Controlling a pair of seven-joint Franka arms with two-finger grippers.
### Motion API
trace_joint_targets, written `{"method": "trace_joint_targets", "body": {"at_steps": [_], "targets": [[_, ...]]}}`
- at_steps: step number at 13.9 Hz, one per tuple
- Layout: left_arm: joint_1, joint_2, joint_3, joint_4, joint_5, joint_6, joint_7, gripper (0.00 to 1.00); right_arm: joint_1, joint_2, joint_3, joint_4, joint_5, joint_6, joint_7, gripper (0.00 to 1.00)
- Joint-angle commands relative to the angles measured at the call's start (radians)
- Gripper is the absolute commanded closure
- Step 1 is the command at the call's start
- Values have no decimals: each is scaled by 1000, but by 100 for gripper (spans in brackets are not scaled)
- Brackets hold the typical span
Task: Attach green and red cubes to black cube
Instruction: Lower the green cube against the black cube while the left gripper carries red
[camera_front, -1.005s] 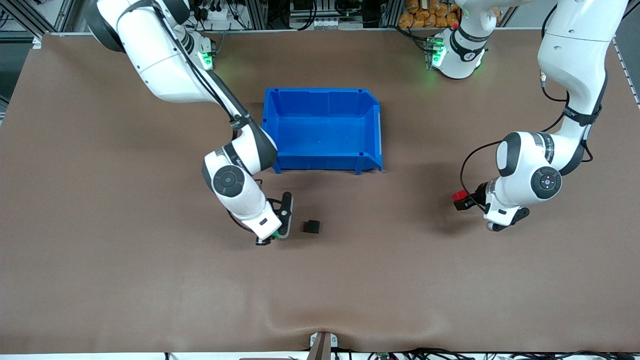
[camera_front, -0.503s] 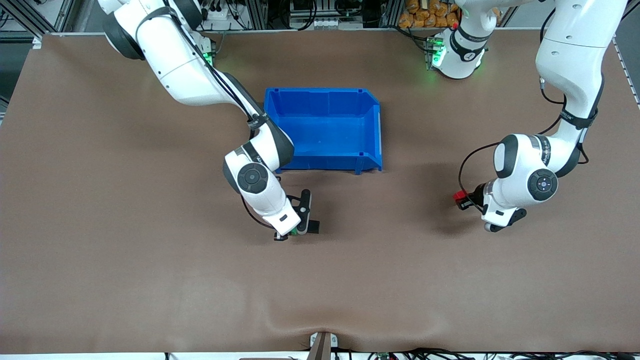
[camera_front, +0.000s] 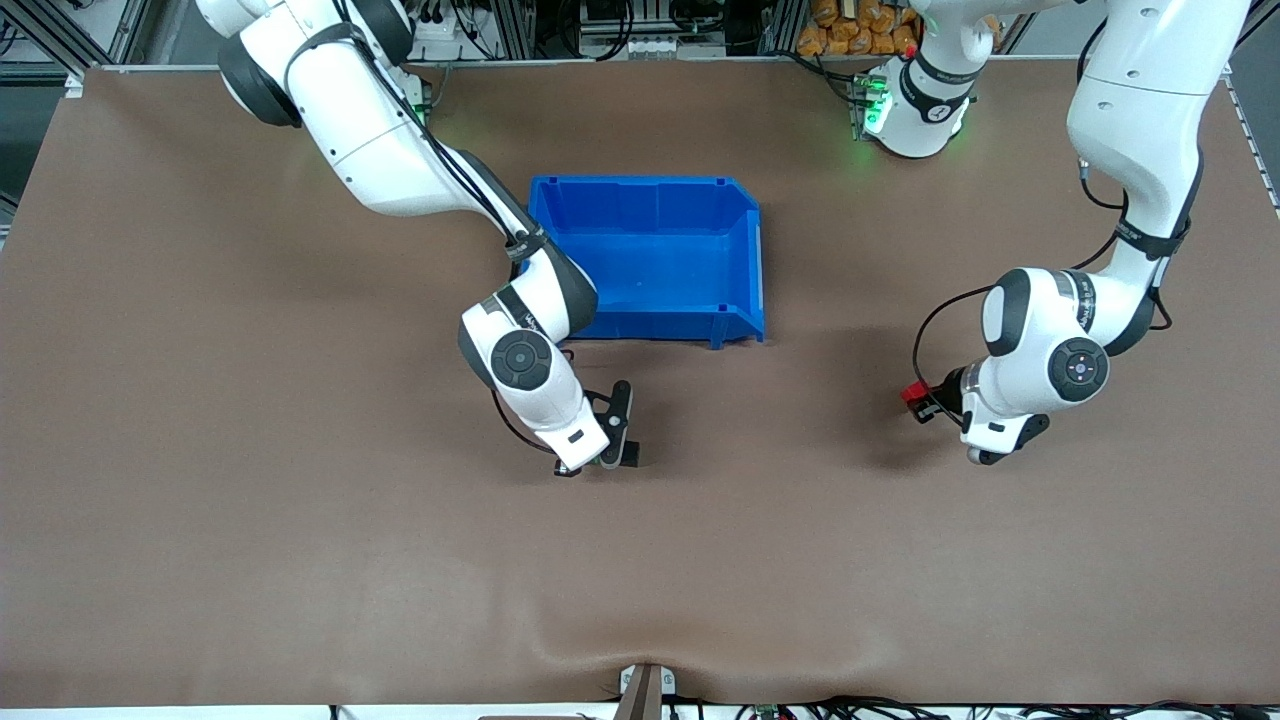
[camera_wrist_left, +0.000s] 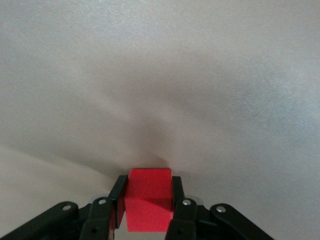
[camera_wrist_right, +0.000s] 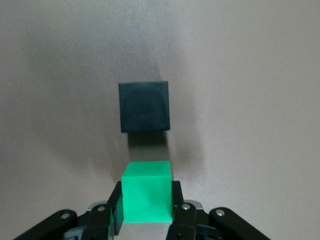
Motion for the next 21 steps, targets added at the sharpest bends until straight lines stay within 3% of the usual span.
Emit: {"method": "trace_joint_targets", "body": {"at_steps": [1, 7, 9, 10, 20, 21], "targets": [[-13, 4, -1, 32, 9, 0, -82, 100, 22, 45, -8, 67, -7, -19, 25, 100], [-62, 2, -4, 72, 7, -6, -205, 100, 27, 67, -8, 99, -5, -19, 29, 99], [-75, 8, -10, 94, 6, -6, -245, 100, 32, 69, -8, 100, -5, -19, 57, 95], [-82, 10, -10, 105, 6, -6, -278, 100, 33, 69, -8, 100, -5, -21, 57, 89], [-259, 137, -11, 359, -63, -6, -708, 100, 39, 70, -8, 100, -5, -23, 60, 81], [-273, 149, -11, 376, -63, -6, -742, 100, 41, 70, -8, 100, -5, -23, 60, 77]]}}
